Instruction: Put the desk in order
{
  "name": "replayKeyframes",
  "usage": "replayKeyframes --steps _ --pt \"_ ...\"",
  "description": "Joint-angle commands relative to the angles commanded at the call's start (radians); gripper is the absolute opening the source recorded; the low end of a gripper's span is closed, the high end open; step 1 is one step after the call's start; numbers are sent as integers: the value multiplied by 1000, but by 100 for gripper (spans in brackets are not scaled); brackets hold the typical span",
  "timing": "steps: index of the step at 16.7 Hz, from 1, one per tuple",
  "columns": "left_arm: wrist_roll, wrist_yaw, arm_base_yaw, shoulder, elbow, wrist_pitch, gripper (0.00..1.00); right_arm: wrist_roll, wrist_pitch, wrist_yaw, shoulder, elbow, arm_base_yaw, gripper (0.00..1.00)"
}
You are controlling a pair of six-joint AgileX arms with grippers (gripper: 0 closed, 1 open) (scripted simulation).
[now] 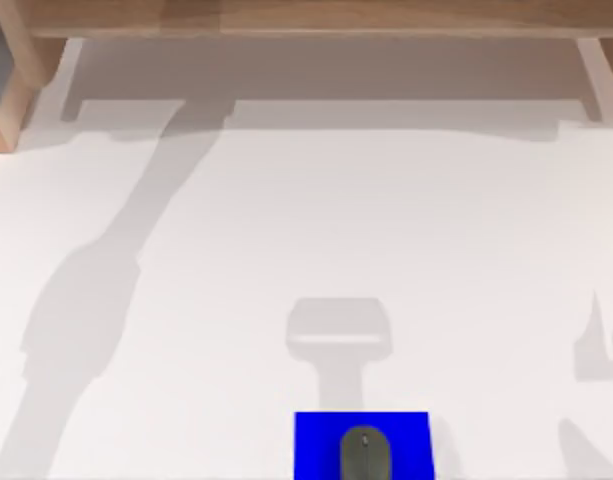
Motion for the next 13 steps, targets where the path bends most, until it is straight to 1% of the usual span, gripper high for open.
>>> replayKeyframes --steps 3,9,13 --pt "4 -4 -9 -19 -15 -1 0 0 0 0 0 0 0 100" --pt "3 -38 -38 -143 -127 -14 0 0 0 0 0 0 0 100" --pt "4 -37 -33 -140 -123 -14 0 0 0 0 0 0 0 100"
